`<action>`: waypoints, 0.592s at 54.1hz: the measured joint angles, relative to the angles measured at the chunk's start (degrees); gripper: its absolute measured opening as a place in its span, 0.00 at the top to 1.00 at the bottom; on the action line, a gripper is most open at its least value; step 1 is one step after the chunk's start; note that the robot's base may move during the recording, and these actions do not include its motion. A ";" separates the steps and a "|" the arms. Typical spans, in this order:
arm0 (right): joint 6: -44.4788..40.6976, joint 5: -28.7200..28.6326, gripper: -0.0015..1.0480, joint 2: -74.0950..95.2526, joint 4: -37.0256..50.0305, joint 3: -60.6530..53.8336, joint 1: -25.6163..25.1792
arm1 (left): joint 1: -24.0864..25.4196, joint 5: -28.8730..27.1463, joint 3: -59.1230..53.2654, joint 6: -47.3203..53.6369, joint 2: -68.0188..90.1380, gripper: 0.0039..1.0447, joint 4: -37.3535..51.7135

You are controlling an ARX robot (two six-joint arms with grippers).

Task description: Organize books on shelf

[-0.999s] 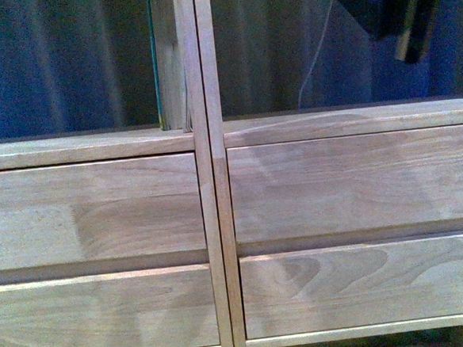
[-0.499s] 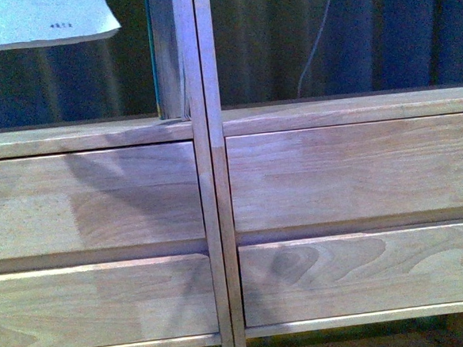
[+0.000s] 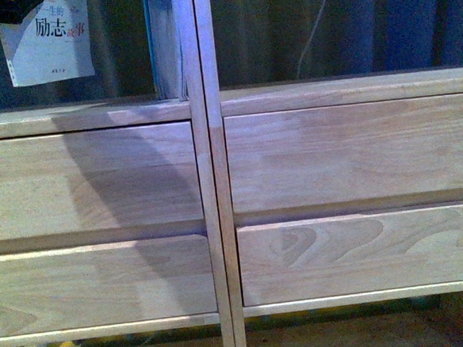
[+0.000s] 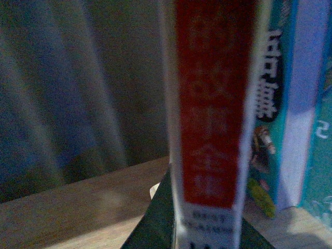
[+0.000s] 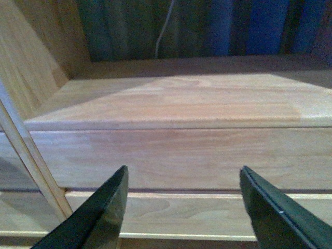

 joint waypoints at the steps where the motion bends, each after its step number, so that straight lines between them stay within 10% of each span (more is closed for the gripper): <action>1: -0.28 0.28 0.43 -0.76 0.76 -1.57 0.02 | -0.09 -0.33 1.03 0.42 0.79 0.94 -0.48; 21: -1.88 0.66 0.96 -10.47 8.70 -20.24 0.09 | -4.33 -4.20 13.27 8.55 9.94 0.94 -3.63; 32: -2.10 0.68 0.97 -15.17 10.47 -26.97 0.09 | -6.75 -7.74 19.93 10.27 15.82 0.94 -7.45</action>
